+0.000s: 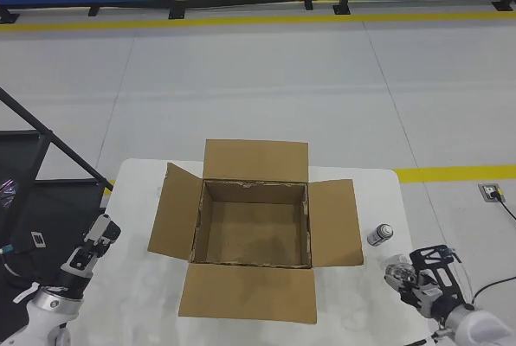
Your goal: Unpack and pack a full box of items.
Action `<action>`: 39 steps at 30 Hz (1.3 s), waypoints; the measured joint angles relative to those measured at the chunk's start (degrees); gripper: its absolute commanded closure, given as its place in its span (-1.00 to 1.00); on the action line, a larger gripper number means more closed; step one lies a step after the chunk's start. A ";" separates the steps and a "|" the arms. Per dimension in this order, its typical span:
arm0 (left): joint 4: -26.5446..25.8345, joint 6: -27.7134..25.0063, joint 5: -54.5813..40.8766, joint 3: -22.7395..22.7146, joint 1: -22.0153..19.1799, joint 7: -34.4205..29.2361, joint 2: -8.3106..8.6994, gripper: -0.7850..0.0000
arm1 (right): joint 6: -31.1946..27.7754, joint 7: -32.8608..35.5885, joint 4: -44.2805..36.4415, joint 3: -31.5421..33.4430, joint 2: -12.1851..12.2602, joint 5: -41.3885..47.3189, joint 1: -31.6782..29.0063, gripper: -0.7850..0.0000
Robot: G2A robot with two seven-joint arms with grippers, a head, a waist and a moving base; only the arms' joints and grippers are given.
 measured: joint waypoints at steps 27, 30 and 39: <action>0.00 0.00 0.00 0.00 0.00 0.00 0.00 -1.00 | 20.26 15.17 16.87 -52.58 -3.48 -11.51 51.54 1.00; 0.00 0.00 0.00 0.00 0.00 0.00 0.00 -1.00 | 22.54 13.75 21.20 -58.30 -5.03 -12.53 54.66 1.00; 0.00 0.00 0.00 0.00 0.00 0.00 0.00 -1.00 | 24.12 13.31 24.22 -60.32 -6.03 -11.69 56.69 1.00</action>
